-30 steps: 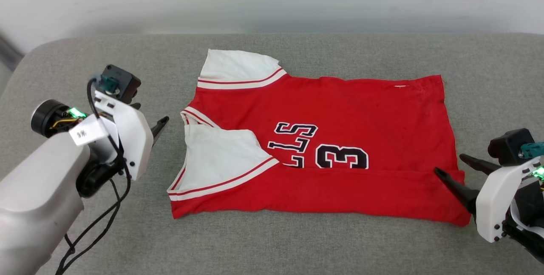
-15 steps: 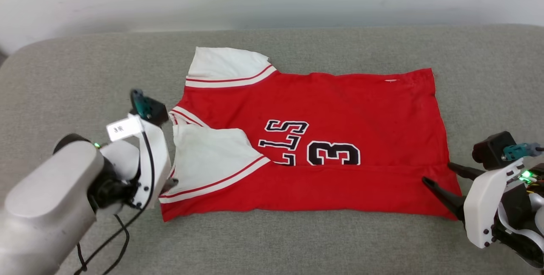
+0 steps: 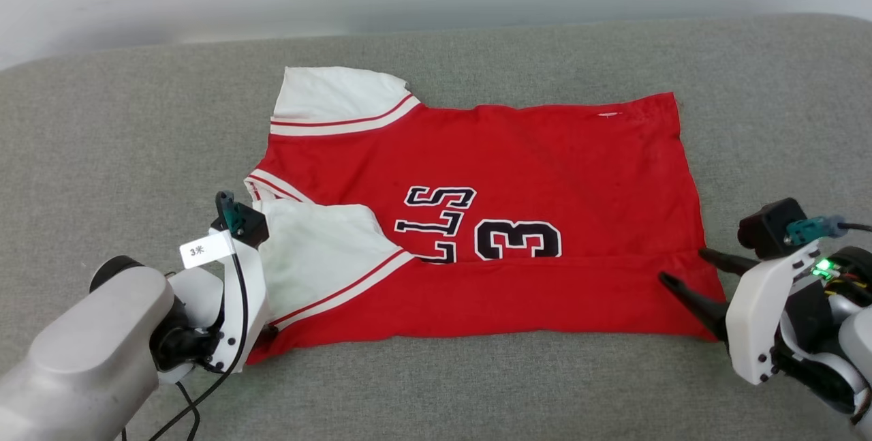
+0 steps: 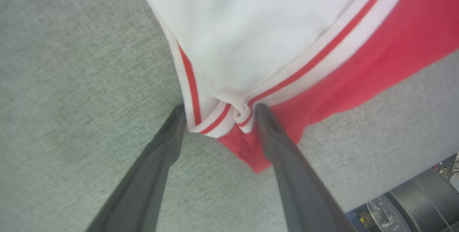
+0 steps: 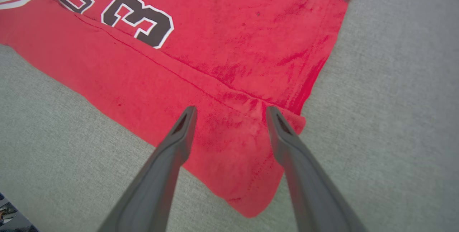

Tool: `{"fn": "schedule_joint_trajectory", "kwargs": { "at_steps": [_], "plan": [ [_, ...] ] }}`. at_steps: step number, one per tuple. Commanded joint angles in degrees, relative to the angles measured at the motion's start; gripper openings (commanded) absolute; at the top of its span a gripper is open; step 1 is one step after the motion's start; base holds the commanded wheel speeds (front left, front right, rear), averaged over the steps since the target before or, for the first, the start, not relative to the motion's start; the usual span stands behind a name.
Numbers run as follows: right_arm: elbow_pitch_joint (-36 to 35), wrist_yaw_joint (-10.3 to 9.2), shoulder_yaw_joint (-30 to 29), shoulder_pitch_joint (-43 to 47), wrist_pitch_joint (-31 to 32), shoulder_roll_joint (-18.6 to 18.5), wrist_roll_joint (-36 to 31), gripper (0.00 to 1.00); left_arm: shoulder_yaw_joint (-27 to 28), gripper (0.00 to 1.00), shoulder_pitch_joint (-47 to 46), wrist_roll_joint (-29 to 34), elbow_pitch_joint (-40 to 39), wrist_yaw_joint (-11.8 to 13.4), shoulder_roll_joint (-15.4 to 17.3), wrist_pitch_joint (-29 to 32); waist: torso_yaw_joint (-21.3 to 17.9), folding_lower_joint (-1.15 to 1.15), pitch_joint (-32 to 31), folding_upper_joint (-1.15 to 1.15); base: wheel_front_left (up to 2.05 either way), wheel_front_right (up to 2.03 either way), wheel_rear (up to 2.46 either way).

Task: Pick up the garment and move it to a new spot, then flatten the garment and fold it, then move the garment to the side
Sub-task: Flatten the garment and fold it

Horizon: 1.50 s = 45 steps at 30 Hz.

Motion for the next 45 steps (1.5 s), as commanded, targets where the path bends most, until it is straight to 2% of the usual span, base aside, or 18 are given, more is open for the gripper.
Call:
{"fn": "schedule_joint_trajectory", "kwargs": {
  "at_steps": [1, 7, 13, 16, 19, 23, 30, 33, 36, 37, 38, 45],
  "plan": [
    [0.1, -0.03, 0.0, -1.2, -0.4, -0.5, 0.5, 1.00, -1.7, 0.00, 3.2, -0.2, 1.3, -0.1, -1.6, -0.3, 0.1, 0.01, -0.6, 0.00, 0.00, 0.00, 0.00],
    [-1.0, -0.03, 1.3, -5.2, 4.2, -4.7, 0.9, 1.00, -0.7, 0.00, 1.3, -0.2, 0.0, -0.8, 0.3, -3.2, 0.8, 0.01, -3.4, 0.00, 0.00, 0.00, 0.00],
    [-3.8, -0.03, 4.4, -10.0, 18.9, -9.8, 4.2, 1.00, 0.2, 0.00, -0.3, -0.4, -3.7, -1.0, 2.0, -4.7, 1.7, 0.01, -4.2, 0.00, 0.00, 0.00, 0.00],
    [-3.2, -0.03, 5.6, -11.3, 25.1, -10.2, 6.3, 1.00, 0.3, 0.00, -1.1, 0.0, -5.3, -0.8, 2.4, -4.6, 2.4, 0.01, -3.6, 0.00, 0.00, 0.00, 0.00],
    [-1.2, -0.03, 6.2, -12.3, 28.6, -9.0, 7.0, 1.00, 0.5, 0.00, -1.8, 0.4, -6.3, -0.5, 2.4, -5.0, 3.0, 0.01, -2.6, 0.00, 0.00, 0.00, 0.00],
    [3.5, -0.03, 6.5, -11.4, 29.6, -5.7, 7.1, 1.00, 0.3, 0.00, -2.9, 1.1, -7.3, -0.4, 1.5, -5.2, 4.0, 0.01, -1.0, 0.00, 0.00, 0.00, 0.00],
    [12.5, -0.01, 9.3, -7.0, 26.8, 0.6, 7.3, 1.00, -0.1, 0.00, -4.3, 1.9, -7.4, -0.6, 0.0, -5.9, 5.3, 0.01, 1.2, 0.00, 0.00, 0.00, 0.00],
    [14.2, 0.12, 12.0, -4.8, 25.3, 3.1, 8.2, 1.00, -0.4, 0.00, -4.4, 2.0, -7.1, -0.7, -0.2, -6.1, 5.4, 0.01, 1.5, 0.00, 0.00, 0.00, 0.00],
    [14.9, 0.30, 13.7, -4.9, 23.6, 4.0, 8.8, 1.00, -0.8, 0.00, -3.9, 2.0, -6.7, -0.8, -0.1, -6.5, 5.2, 0.01, 1.2, 0.00, 0.00, 0.00, 0.00],
    [15.0, 0.31, 13.9, -5.4, 22.6, 3.9, 9.0, 0.05, -1.0, 0.00, -3.4, 1.8, -6.5, -0.8, 0.0, -6.7, 5.0, 0.01, 0.9, 0.00, 0.00, 0.00, 0.00],
    [15.1, 0.31, 13.9, -6.0, 21.6, 3.7, 9.2, 0.00, -1.2, 0.00, -3.0, 1.7, -6.4, -0.9, 0.1, -6.8, 4.9, 0.01, 0.5, 0.00, 0.00, 0.00, 0.00],
    [11.9, 0.05, 14.8, -9.4, 15.9, -2.1, 10.5, 0.00, -1.2, 0.00, -0.1, -0.1, -7.6, -1.0, 2.1, -8.3, 4.2, 0.01, -3.6, 0.00, 0.00, 0.00, 0.00]
  ]
}}
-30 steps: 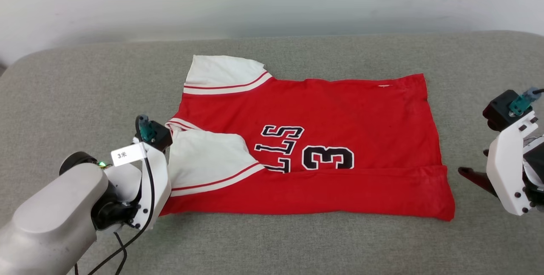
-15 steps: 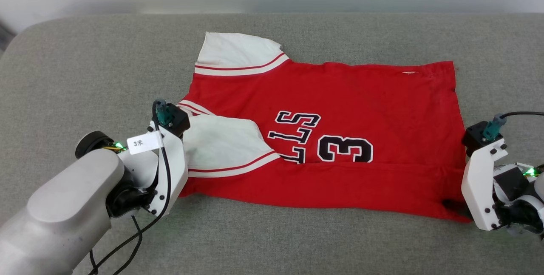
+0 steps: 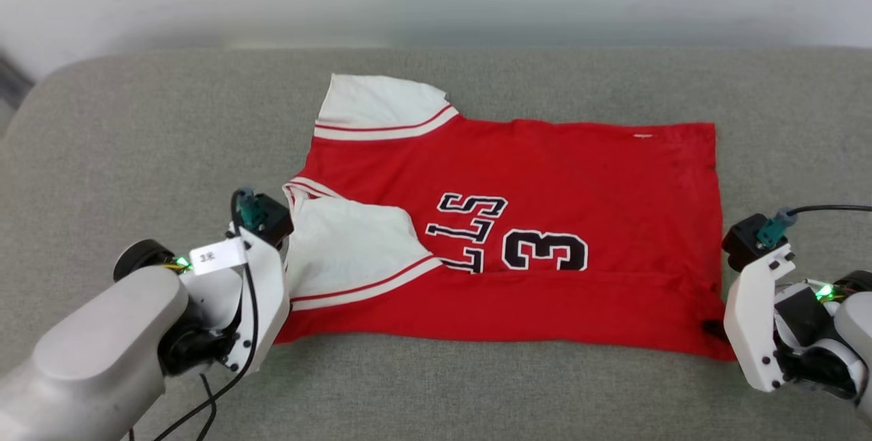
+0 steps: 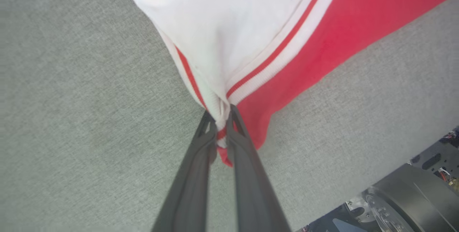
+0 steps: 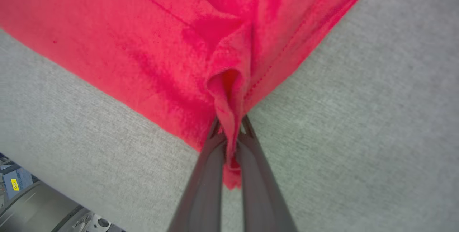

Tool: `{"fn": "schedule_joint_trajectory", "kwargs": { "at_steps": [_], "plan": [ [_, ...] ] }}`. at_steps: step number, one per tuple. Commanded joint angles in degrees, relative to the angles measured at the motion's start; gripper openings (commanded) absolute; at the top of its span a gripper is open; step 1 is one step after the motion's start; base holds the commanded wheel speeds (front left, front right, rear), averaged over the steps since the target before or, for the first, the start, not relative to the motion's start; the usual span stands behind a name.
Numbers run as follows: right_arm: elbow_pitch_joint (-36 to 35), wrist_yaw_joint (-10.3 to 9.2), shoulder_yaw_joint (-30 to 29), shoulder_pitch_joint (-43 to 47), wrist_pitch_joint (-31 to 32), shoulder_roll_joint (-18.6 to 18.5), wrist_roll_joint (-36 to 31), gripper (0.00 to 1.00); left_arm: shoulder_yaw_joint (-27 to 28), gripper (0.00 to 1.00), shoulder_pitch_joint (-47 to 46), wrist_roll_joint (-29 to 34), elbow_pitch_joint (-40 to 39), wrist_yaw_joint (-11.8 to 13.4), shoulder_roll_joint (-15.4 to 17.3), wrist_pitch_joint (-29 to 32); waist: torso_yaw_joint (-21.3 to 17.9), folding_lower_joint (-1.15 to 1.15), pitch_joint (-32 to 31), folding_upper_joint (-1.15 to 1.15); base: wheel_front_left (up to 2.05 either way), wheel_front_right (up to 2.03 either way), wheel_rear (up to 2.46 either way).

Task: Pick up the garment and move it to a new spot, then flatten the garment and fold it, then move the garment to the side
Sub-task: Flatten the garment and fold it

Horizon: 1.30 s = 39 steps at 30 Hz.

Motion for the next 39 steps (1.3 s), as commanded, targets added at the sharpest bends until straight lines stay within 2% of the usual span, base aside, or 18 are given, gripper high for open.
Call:
{"fn": "schedule_joint_trajectory", "kwargs": {
  "at_steps": [1, 8, 9, 14, 18, 25, 26, 27, 33, 36, 39],
  "plan": [
    [-1.4, 0.13, 0.8, 0.4, -1.0, -1.6, 0.7, 0.00, 0.0, 0.00, 1.5, -0.5, -0.7, -0.1, 0.9, -0.3, -0.2, 0.00, -1.9, 0.00, 0.00, 0.00, 0.00],
    [-7.5, 0.06, 1.8, 3.1, -3.9, -8.0, 3.0, 0.00, -0.9, 0.00, 6.0, -1.9, -5.1, 0.4, 3.9, -0.5, -0.1, 0.00, -4.8, 0.00, 0.00, 0.00, 0.00],
    [-9.4, 0.06, 1.8, 4.7, -4.4, -10.0, 3.7, 0.00, -1.2, 0.00, 7.7, -2.4, -6.9, 1.0, 4.8, -0.6, -0.2, 0.00, -5.3, 0.00, 0.00, 0.00, 0.00],
    [-12.6, 0.05, 0.9, 10.3, -5.0, -13.6, 5.1, 0.00, -2.2, 0.00, 12.1, -3.5, -10.8, 3.1, 6.5, -0.9, -0.2, 0.00, -5.9, 0.00, 0.00, 0.00, 0.00],
    [-12.8, 0.05, 0.0, 15.0, -5.0, -13.5, 5.9, 0.00, -2.9, 0.00, 15.4, -4.2, -12.0, 4.4, 7.2, -1.5, -0.6, 0.00, -5.5, 0.00, 0.00, 0.00, 0.00],
    [-7.9, 0.05, -2.0, 18.3, -6.5, -8.2, 4.7, 0.00, -3.8, 0.00, 17.6, -4.1, -10.6, 5.7, 6.5, -2.5, -0.7, 0.00, -4.9, 0.00, 0.00, 0.00, 0.00],
    [-7.4, 0.05, -2.2, 18.5, -6.9, -7.4, 4.4, 0.37, -3.5, 0.78, 17.5, -3.9, -10.3, 5.9, 6.4, -3.1, -0.6, 0.00, -5.0, 0.00, 0.00, 0.00, 0.00],
    [-7.0, 0.05, -2.7, 18.7, -7.5, -6.8, 4.3, 1.00, -3.0, 1.00, 17.3, -4.2, -10.3, 6.0, 6.3, -3.6, -0.5, 0.00, -5.1, 0.00, 0.00, 0.00, 0.00],
    [-8.2, 0.06, -6.8, 17.9, -12.8, -7.0, 0.4, 1.00, 0.0, 1.00, 14.4, -2.5, -12.9, 7.1, 8.3, -7.3, -0.2, 0.00, -6.4, 0.00, 0.00, 0.00, 0.00],
    [-9.6, 0.06, -11.1, 17.2, -18.0, -6.5, -2.6, 1.00, 2.5, 1.00, 12.1, -1.3, -14.3, 8.3, 9.7, -10.0, -0.4, 0.00, -6.5, 0.00, 0.00, 0.00, 0.00],
    [-10.4, 0.06, -17.1, 16.6, -24.3, -4.1, -7.2, 1.00, 4.9, 1.00, 9.6, 0.2, -14.8, 9.4, 10.4, -12.9, -1.1, 0.00, -6.0, 0.00, 0.00, 0.00, 0.00]
  ]
}}
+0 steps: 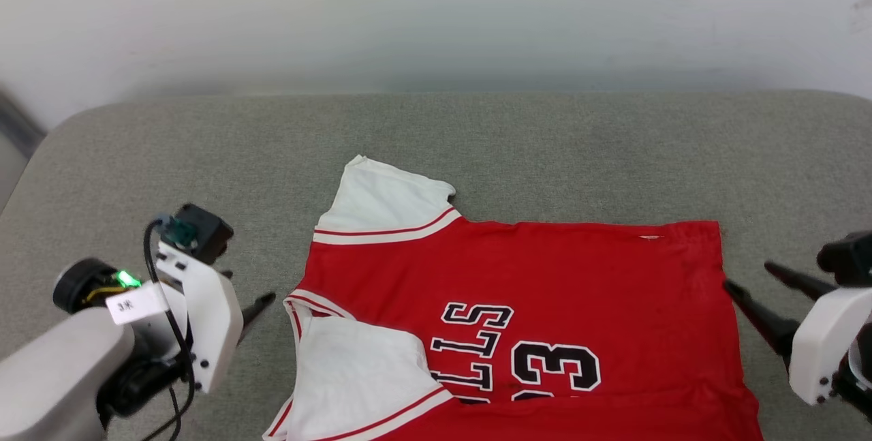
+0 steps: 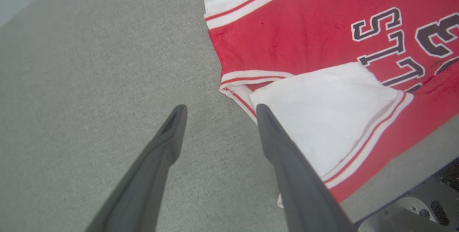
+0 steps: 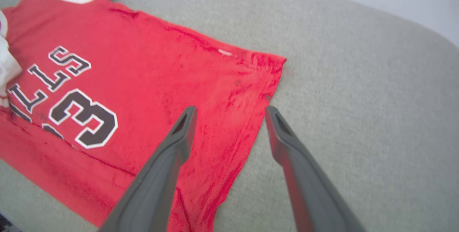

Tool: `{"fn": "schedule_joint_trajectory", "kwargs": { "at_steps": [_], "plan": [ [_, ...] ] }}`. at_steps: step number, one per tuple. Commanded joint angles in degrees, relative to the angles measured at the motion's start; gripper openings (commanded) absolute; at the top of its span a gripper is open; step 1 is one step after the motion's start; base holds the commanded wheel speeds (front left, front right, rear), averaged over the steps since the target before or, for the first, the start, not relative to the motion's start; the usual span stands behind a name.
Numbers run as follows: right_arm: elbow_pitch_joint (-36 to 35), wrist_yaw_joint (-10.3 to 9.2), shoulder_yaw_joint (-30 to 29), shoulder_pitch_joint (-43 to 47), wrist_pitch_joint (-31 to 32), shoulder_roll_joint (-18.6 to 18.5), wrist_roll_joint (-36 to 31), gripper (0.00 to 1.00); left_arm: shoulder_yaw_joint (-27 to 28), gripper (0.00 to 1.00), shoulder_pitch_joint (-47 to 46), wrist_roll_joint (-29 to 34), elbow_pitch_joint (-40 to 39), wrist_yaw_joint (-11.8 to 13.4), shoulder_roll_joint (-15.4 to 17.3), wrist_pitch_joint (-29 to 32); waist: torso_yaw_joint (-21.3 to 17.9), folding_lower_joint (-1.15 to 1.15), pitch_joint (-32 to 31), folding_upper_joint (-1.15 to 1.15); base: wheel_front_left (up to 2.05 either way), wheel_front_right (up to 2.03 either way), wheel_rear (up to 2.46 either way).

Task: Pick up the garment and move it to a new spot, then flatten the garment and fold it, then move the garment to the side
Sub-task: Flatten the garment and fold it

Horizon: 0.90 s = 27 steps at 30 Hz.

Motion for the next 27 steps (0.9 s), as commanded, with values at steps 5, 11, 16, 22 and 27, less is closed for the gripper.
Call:
{"fn": "schedule_joint_trajectory", "kwargs": {
  "at_steps": [5, 11, 16, 22, 27],
  "plan": [
    [-3.4, -0.02, -10.9, 1.4, -8.0, 7.4, -9.0, 1.00, 3.3, 1.00, -5.7, 1.0, 0.7, 1.0, -0.3, -1.6, -2.0, 0.00, 2.2, 0.00, 0.00, 0.00, 0.00],
    [-11.5, -0.03, -22.7, 5.9, -11.9, 16.9, -20.2, 1.00, 6.0, 1.00, -14.5, 1.5, 3.6, 0.4, -1.3, 1.5, -4.7, 0.00, 6.8, 0.00, 0.00, 0.00, 0.00],
    [-17.6, -0.02, -28.0, 9.1, -12.2, 23.2, -26.1, 1.00, 7.1, 1.00, -22.6, 0.8, 7.9, -0.8, -3.2, 6.7, -7.1, 0.00, 11.9, 0.00, 0.00, 0.00, 0.00],
    [-21.7, -0.02, -28.3, 8.3, -11.7, 26.3, -28.6, 1.00, 6.0, 1.00, -31.1, -0.7, 14.1, -2.5, -5.0, 17.7, -10.3, 0.00, 18.2, 0.00, 0.00, 0.00, 0.00],
    [-22.9, -0.02, -28.1, 6.1, -11.6, 26.7, -28.9, 1.00, 4.6, 1.00, -36.0, -1.1, 18.3, -3.2, -6.6, 25.1, -12.2, 0.00, 23.0, 0.00, 0.00, 0.00, 0.00]
  ]
}}
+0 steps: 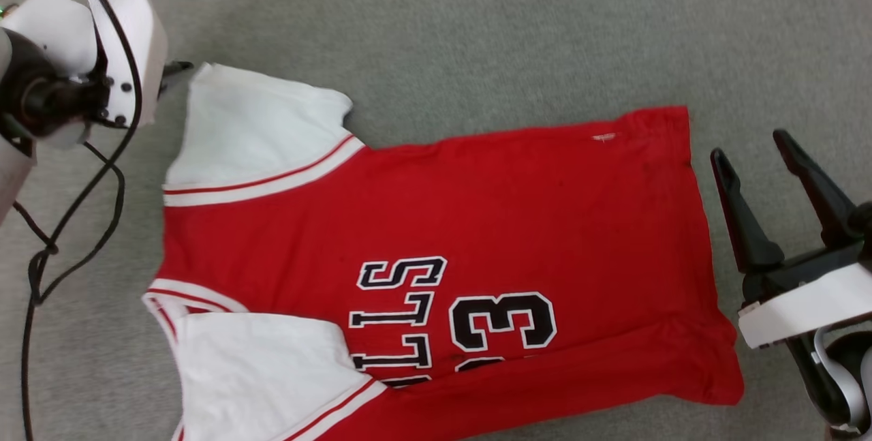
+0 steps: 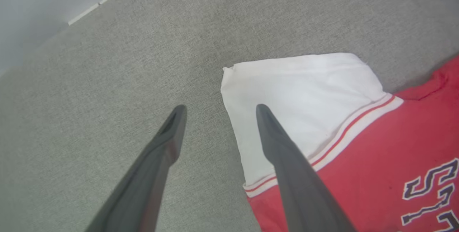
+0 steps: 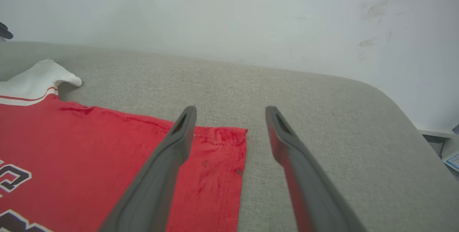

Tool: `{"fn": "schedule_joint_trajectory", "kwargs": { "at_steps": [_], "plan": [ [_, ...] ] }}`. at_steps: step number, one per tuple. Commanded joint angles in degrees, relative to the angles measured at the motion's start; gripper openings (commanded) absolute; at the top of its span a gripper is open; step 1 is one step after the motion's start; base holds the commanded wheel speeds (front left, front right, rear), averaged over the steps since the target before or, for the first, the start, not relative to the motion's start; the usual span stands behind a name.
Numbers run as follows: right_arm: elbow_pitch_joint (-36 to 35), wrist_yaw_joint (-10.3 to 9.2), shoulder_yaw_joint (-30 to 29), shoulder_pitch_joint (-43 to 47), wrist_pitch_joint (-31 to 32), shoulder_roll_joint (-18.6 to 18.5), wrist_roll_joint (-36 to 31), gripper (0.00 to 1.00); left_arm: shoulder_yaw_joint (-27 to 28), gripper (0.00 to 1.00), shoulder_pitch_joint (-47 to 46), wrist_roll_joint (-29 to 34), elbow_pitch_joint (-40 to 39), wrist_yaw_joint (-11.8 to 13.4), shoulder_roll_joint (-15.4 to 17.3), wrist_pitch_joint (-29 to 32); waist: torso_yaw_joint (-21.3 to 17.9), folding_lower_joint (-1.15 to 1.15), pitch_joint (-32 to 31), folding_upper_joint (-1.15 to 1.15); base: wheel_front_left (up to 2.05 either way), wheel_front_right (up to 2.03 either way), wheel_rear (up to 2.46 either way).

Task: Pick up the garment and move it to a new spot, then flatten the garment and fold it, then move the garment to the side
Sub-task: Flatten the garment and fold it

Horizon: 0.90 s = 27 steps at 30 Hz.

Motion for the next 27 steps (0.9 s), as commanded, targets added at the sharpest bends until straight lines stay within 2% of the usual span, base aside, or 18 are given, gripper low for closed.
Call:
{"fn": "schedule_joint_trajectory", "kwargs": {
  "at_steps": [1, 7, 12, 13, 14, 18, 21, 24, 27],
  "plan": [
    [-0.3, -0.02, 0.3, -1.2, 0.2, 0.1, 0.1, 1.00, -0.5, 1.00, -1.4, 0.2, 1.2, -0.2, -0.3, 1.4, -2.4, -0.01, 4.0, 0.00, 0.00, 0.00, 0.00],
    [0.3, -0.02, 1.6, -3.6, 0.0, -0.2, -0.1, 1.00, -2.4, 1.00, -3.0, 1.5, 6.5, -0.6, -1.8, 4.0, -3.6, -0.01, 7.4, 0.00, 0.00, 0.00, 0.00],
    [1.2, -0.02, 1.9, -4.5, -0.3, -0.6, 0.1, 1.00, -4.4, 1.00, -0.4, 1.1, 9.5, -2.2, -3.2, 4.8, -3.6, -0.01, 7.9, 0.00, 0.00, 0.00, 0.00],
    [1.4, -0.02, 1.8, -4.6, -0.2, -0.8, 0.2, 1.00, -4.6, 0.40, 0.1, 1.0, 9.9, -2.5, -3.6, 4.6, -3.5, -0.01, 7.8, 0.00, 0.00, 0.00, 0.00],
    [1.6, -0.02, 1.7, -4.8, 0.1, -1.1, 0.3, 1.00, -4.9, 0.00, 0.3, 1.1, 10.1, -2.9, -3.7, 4.6, -3.3, -0.01, 7.5, 0.00, 0.00, 0.00, 0.00],
    [1.8, -0.02, 1.5, -6.5, 1.5, -3.0, -0.2, 1.00, -4.9, 0.00, 0.1, 1.2, 10.2, -4.0, -4.4, 2.6, -2.3, -0.01, 5.3, 0.00, 0.00, 0.00, 0.00],
    [1.1, -0.02, 1.5, -9.0, 3.9, -6.3, -0.3, 1.00, -4.9, 0.00, -0.4, 1.6, 9.8, -4.6, -4.9, 0.5, -1.0, -0.01, 3.1, 0.00, 0.00, 0.00, 0.00],
    [0.9, -0.02, 3.5, -12.2, 9.4, -11.4, 1.1, 1.00, -5.0, 0.00, -1.0, 2.1, 8.8, -5.1, -5.9, -1.6, 0.6, -0.01, 1.1, 0.00, 0.00, 0.00, 0.00],
    [1.6, -0.03, 7.6, -16.7, 18.0, -17.2, 4.8, 1.00, -5.1, 0.00, -0.6, 1.9, 7.5, -5.5, -6.5, -3.6, 2.1, -0.01, -0.6, 0.00, 0.00, 0.00, 0.00]
  ]
}}
